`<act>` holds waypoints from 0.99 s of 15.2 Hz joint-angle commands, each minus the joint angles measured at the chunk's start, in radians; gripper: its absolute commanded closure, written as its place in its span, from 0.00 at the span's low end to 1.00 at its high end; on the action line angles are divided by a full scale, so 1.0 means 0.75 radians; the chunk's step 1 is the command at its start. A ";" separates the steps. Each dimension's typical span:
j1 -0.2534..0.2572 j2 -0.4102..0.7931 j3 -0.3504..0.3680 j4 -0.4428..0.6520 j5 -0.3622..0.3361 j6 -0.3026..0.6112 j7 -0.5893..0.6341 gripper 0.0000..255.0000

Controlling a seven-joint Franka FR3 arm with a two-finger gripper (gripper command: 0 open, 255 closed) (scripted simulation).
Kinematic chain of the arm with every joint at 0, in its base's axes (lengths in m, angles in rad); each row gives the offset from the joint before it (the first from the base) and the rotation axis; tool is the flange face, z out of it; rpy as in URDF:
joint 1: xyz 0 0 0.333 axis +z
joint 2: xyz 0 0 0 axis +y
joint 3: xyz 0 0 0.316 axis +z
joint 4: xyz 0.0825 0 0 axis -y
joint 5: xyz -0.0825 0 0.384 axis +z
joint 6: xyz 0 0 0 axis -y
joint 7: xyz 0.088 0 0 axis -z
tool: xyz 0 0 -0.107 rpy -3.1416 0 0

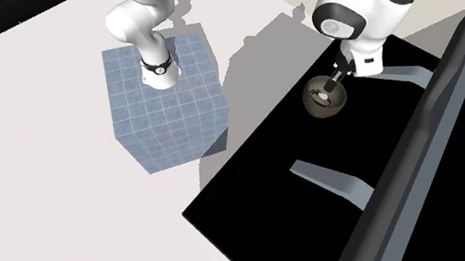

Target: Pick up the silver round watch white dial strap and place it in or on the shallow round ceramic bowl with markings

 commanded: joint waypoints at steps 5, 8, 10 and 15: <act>-0.008 -0.019 0.000 0.061 0.005 -0.080 -0.002 0.00; -0.014 -0.030 0.000 0.125 0.008 -0.155 -0.003 0.00; -0.014 -0.030 0.000 0.125 0.008 -0.155 -0.003 0.00; -0.014 -0.030 0.000 0.124 0.008 -0.155 -0.003 0.00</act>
